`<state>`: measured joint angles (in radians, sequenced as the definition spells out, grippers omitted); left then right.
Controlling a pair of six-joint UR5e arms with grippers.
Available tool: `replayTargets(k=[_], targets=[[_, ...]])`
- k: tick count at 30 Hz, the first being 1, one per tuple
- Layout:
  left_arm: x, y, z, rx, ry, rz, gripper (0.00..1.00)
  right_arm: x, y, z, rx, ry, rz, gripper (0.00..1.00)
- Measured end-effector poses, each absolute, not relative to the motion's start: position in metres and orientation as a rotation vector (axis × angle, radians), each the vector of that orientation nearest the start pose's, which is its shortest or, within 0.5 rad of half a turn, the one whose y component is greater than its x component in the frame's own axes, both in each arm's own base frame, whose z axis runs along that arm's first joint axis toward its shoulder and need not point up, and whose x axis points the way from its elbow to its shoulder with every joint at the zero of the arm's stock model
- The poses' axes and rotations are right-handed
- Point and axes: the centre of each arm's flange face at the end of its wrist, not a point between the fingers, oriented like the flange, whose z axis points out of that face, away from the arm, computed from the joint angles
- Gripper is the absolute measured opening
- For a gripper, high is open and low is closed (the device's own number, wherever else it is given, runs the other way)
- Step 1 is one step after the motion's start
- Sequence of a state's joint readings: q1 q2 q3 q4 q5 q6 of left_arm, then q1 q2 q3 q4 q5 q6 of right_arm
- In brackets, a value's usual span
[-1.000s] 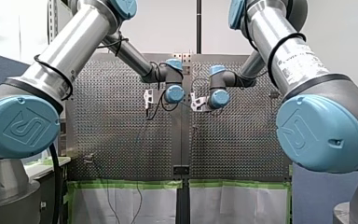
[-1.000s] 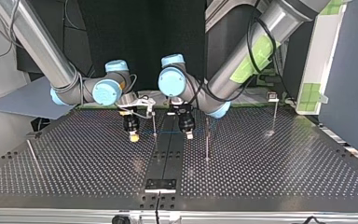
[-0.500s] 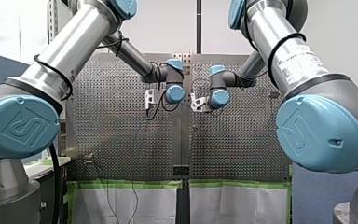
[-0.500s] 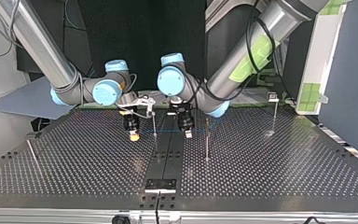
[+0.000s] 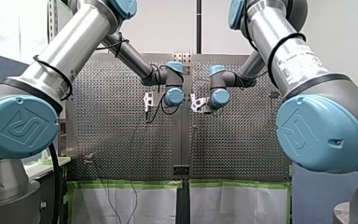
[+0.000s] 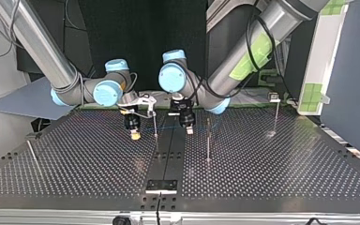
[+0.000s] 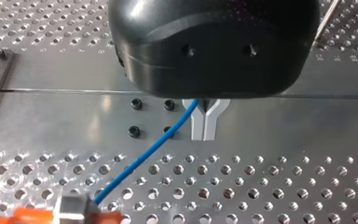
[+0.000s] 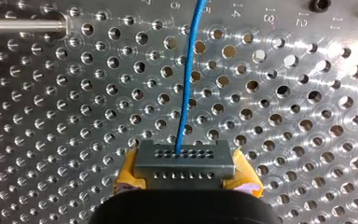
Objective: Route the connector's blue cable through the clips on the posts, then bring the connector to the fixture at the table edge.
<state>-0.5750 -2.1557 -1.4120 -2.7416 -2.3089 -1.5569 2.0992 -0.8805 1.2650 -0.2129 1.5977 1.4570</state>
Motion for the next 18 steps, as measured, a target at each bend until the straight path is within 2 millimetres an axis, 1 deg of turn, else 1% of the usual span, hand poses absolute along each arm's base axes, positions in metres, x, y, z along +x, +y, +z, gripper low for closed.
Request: replayTargets(k=[10,18], targets=[[0.509,-0.421,0.246,-0.085,1.607,0.155,0.00,0.476,-0.546,0.226,1.785,-0.888,1.348,0.00],[0.496,-0.425,0.233,-0.062,1.621,0.154,0.00,0.479,-0.532,0.225,1.835,-0.868,1.310,0.00]])
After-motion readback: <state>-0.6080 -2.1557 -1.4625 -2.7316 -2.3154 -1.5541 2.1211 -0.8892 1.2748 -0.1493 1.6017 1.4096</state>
